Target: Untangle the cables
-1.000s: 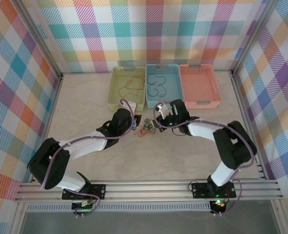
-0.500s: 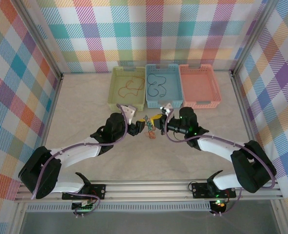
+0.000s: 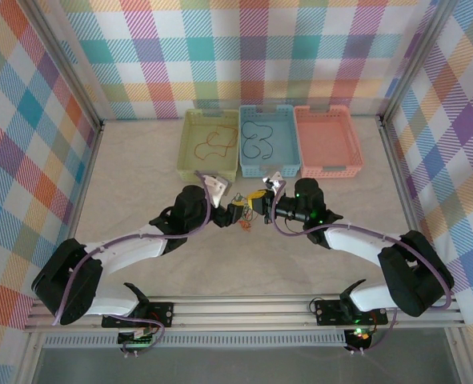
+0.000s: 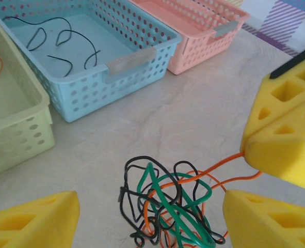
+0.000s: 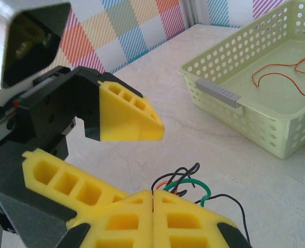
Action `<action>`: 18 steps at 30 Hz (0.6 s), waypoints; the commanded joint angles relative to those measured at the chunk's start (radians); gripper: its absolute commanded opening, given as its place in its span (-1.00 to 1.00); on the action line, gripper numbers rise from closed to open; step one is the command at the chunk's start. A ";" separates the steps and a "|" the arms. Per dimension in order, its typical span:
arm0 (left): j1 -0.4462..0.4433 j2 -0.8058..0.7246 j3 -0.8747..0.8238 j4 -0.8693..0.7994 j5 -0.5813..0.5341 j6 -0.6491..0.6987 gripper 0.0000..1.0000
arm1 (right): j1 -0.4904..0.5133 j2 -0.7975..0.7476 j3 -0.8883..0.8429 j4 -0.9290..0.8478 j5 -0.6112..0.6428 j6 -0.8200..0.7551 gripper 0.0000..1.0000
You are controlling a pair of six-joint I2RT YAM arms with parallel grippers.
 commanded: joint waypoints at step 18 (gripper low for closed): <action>-0.017 0.119 0.125 -0.066 -0.050 0.014 0.47 | 0.004 0.009 0.004 0.083 -0.200 -0.011 -1.00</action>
